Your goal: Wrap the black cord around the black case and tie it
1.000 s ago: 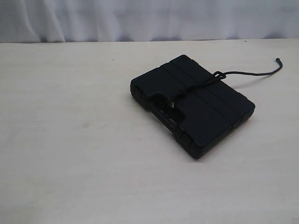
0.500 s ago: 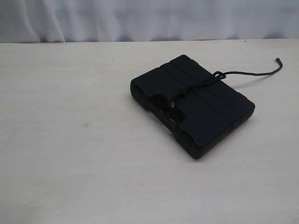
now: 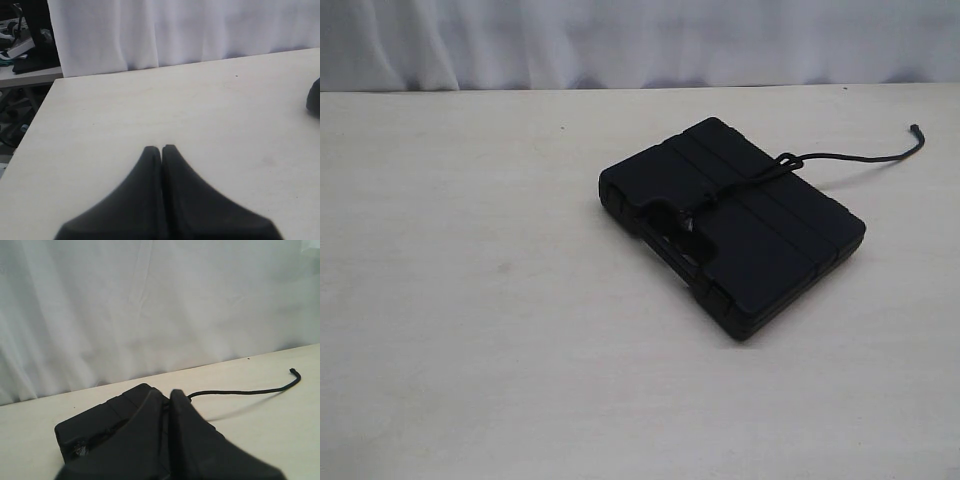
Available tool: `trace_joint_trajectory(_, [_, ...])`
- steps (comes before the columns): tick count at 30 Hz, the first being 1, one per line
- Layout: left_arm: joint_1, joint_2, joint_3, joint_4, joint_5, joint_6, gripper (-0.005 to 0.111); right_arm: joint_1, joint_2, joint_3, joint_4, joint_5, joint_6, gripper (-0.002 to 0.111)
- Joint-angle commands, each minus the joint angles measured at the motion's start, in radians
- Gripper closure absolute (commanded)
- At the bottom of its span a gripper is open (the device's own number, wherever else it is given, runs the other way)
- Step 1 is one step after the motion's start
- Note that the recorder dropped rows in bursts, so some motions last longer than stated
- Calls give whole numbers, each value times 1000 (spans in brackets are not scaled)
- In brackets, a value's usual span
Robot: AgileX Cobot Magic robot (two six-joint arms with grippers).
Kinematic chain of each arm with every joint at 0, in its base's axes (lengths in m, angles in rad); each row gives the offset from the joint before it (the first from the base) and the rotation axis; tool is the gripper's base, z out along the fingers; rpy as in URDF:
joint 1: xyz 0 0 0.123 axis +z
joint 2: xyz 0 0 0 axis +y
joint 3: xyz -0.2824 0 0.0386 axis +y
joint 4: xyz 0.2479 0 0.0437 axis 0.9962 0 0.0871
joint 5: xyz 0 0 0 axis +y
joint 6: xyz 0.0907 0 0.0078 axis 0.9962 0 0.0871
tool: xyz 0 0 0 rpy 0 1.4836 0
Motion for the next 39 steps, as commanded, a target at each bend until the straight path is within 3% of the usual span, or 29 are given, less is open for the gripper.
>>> trace_joint_trajectory(1, [4, -4, 3, -4, -18, 2, 107, 1, -4, 3, -4, 7, 1, 104])
trace_joint_trajectory(27, [5, -4, 3, -4, -18, 2, 107, 1, -4, 3, -1, -17, -12, 104])
trace_joint_trajectory(31, [5, -4, 3, -4, -18, 2, 107, 1, -4, 3, 155, -110, -14, 104])
trace_joint_trajectory(36, [5, -4, 3, -4, -18, 2, 107, 1, -4, 3, 318, -114, -178, 104])
trace_joint_trajectory(39, [5, -4, 3, -4, -18, 2, 107, 1, -4, 3, 276, -28, -272, 104])
